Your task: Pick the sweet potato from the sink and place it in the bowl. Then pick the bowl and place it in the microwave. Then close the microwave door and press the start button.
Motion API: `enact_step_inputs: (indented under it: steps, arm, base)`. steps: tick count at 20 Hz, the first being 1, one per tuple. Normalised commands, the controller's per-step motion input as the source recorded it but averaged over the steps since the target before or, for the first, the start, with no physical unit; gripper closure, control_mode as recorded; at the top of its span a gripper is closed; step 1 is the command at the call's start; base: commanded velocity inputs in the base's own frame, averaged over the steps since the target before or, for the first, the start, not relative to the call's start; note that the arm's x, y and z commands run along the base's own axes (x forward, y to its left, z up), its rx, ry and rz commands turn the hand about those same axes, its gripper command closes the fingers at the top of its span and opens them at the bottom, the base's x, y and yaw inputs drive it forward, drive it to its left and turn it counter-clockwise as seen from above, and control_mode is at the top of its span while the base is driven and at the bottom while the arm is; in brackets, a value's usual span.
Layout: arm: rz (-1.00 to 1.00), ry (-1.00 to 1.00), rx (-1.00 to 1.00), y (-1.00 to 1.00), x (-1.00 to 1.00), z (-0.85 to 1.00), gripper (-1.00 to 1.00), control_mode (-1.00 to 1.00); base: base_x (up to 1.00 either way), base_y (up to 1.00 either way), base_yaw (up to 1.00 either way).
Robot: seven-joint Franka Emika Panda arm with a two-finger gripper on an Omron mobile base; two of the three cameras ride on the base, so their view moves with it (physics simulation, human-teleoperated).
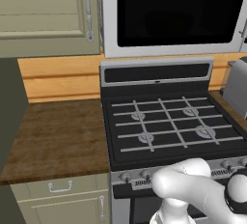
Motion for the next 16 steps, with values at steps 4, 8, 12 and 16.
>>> enact_step_inputs:
  steps: [4, 8, 12, 16]
  arm:
    - [-0.01, 0.08, 0.12, -0.67, -0.02, -0.14, -1.0, -1.0]
    - [0.0, 0.02, 0.02, -0.25, 0.09, -0.36, -1.0, -1.0]
    - [0.0, 0.05, 0.01, -0.27, 0.18, -0.34, -1.0, -1.0]
    - [0.0, 0.09, 0.0, 0.0, 0.47, -0.17, -1.0, -1.0]
  base:
    - [0.0, 0.0, 0.0]
    - [0.0, 0.0, 0.0]
    - [0.0, 0.0, 0.0]
    - [0.0, 0.0, 0.0]
